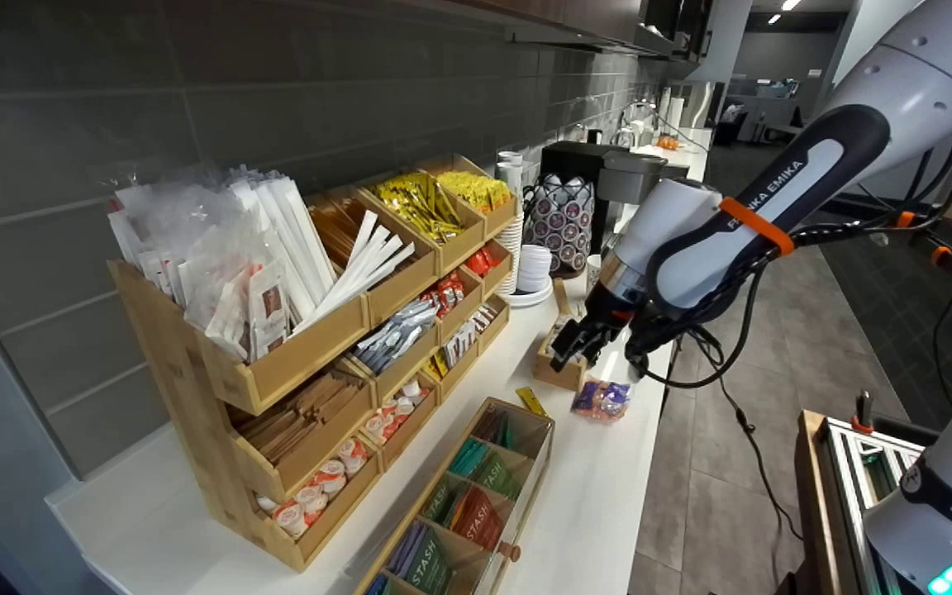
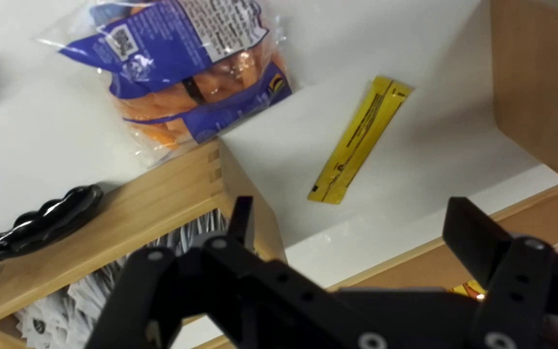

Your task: Pick up the yellow sachet on the table and put it on the third rack at the top from the left

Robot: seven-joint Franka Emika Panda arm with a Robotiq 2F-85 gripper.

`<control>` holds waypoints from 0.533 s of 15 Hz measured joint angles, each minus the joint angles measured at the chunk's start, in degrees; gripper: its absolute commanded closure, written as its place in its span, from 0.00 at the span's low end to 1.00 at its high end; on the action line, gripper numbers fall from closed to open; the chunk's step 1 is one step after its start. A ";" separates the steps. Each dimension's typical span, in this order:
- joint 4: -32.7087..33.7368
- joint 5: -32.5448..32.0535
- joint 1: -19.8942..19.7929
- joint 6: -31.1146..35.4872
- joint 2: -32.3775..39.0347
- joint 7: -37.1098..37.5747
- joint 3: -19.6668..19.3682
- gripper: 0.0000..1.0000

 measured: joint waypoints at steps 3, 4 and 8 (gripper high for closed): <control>2.82 5.42 -0.04 0.00 4.01 -2.28 2.01 0.00; 3.91 6.79 -0.13 0.00 5.30 -3.05 2.65 0.00; 8.12 8.23 -0.73 0.03 10.35 -4.52 3.84 0.00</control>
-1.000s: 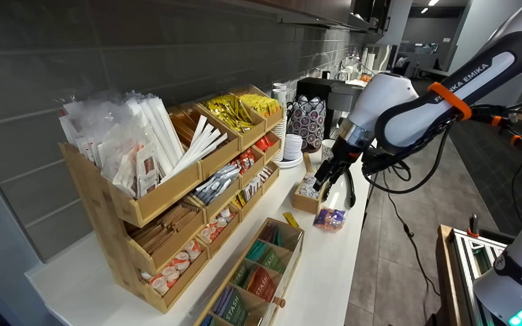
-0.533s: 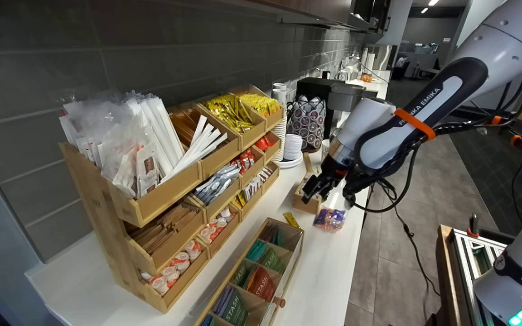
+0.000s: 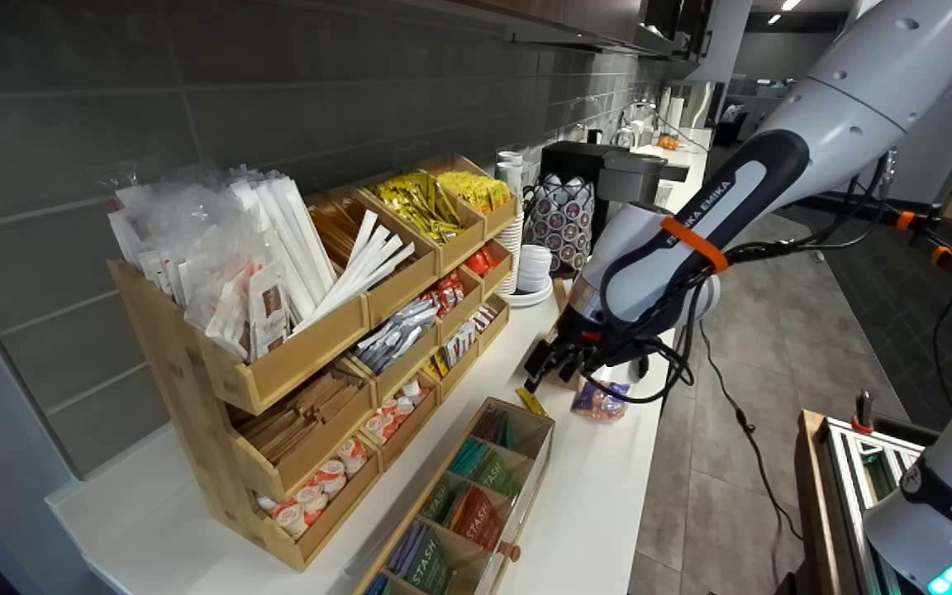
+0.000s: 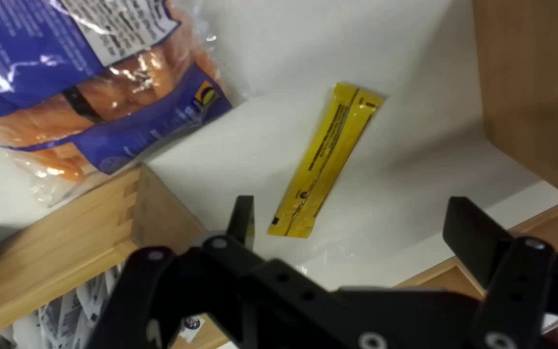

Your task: Pick up the yellow sachet on the table and put it on the third rack at the top from the left

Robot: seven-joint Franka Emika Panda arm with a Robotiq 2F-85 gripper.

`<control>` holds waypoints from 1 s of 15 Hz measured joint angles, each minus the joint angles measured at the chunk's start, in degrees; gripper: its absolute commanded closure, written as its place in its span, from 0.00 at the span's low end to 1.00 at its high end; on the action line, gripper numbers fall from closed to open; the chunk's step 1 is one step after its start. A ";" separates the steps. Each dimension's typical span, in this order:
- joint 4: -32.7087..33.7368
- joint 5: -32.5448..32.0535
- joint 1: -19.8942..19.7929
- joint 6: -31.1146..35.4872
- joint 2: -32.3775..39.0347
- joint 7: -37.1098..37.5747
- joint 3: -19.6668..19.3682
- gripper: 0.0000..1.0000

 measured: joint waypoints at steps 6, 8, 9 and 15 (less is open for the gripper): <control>5.20 0.00 -1.08 0.13 6.40 -0.61 0.69 0.14; 6.50 0.00 -1.30 0.21 7.93 -0.67 0.95 0.23; 7.10 0.00 -1.31 0.23 8.59 -0.69 1.01 0.30; 9.29 -0.20 -1.30 0.25 10.89 -0.73 0.75 0.86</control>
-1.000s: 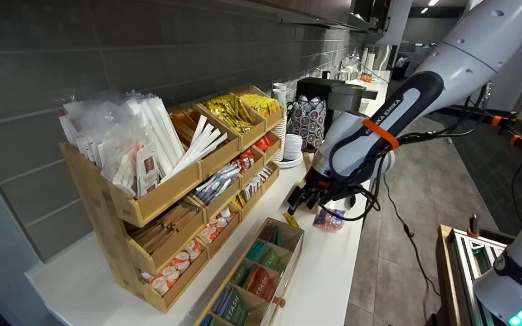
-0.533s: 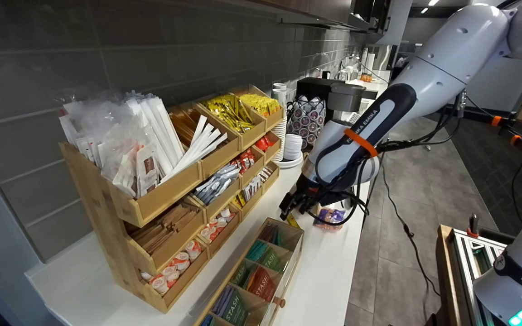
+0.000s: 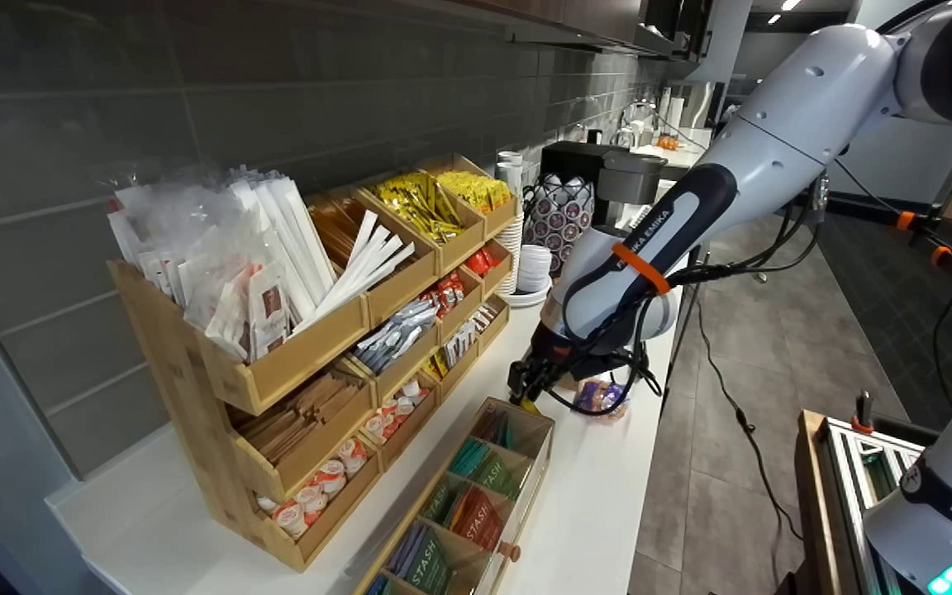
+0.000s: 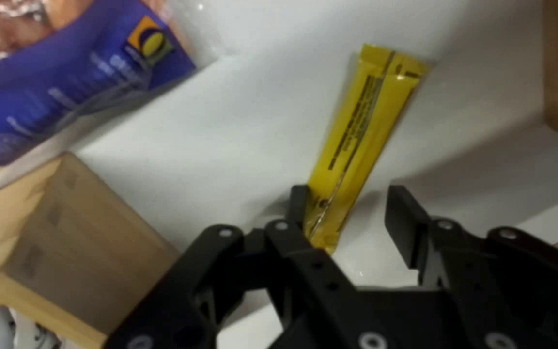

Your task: Pick up the yellow sachet on the table and put it on the third rack at the top from the left

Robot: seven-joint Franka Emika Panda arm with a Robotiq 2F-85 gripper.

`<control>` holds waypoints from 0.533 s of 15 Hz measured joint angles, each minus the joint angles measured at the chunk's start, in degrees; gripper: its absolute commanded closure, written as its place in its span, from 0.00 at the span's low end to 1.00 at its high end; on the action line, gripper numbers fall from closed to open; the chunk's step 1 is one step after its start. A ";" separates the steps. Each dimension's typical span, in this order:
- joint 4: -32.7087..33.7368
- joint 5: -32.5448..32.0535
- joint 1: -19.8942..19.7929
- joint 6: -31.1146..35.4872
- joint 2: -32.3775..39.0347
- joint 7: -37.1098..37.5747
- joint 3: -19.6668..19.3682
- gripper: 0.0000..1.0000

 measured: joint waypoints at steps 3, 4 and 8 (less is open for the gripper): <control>0.24 -2.88 -0.65 0.00 0.29 1.10 -0.03 1.00; 0.31 -3.79 -0.83 0.00 0.27 1.47 -0.03 1.00; 0.81 -6.50 -0.96 0.00 0.50 2.92 -0.03 1.00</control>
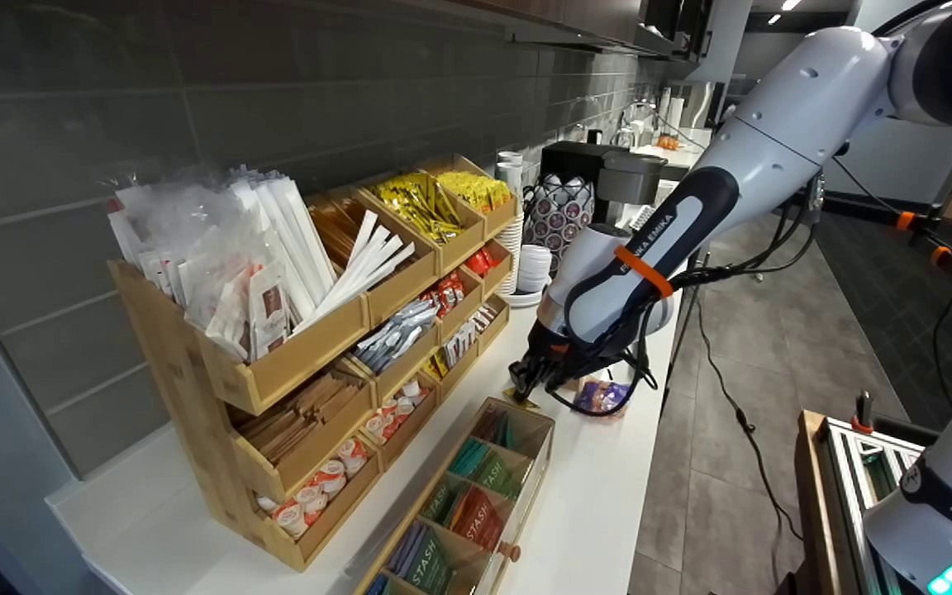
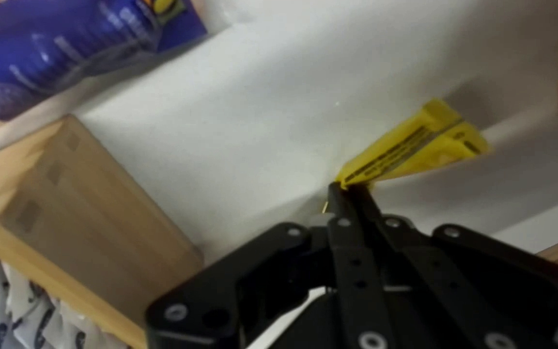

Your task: Pick up the yellow sachet on the table and put it on the third rack at the top from the left

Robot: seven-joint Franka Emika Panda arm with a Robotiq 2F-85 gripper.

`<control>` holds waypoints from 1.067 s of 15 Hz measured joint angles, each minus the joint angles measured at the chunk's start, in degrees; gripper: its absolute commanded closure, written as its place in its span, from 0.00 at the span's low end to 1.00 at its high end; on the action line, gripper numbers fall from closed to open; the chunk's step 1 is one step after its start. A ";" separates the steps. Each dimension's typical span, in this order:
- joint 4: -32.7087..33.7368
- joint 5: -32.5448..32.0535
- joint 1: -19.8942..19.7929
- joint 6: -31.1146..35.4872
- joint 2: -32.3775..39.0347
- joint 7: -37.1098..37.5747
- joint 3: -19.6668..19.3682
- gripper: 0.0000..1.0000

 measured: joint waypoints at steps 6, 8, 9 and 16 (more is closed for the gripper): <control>-0.01 -0.82 -0.20 0.00 -0.39 0.23 1.04 1.00; -0.63 -0.84 -0.36 0.00 -1.47 0.10 2.12 1.00; -1.25 -0.85 -0.48 0.00 -2.49 -0.06 2.81 1.00; -7.77 1.34 -1.97 1.06 -15.28 -4.54 7.60 1.00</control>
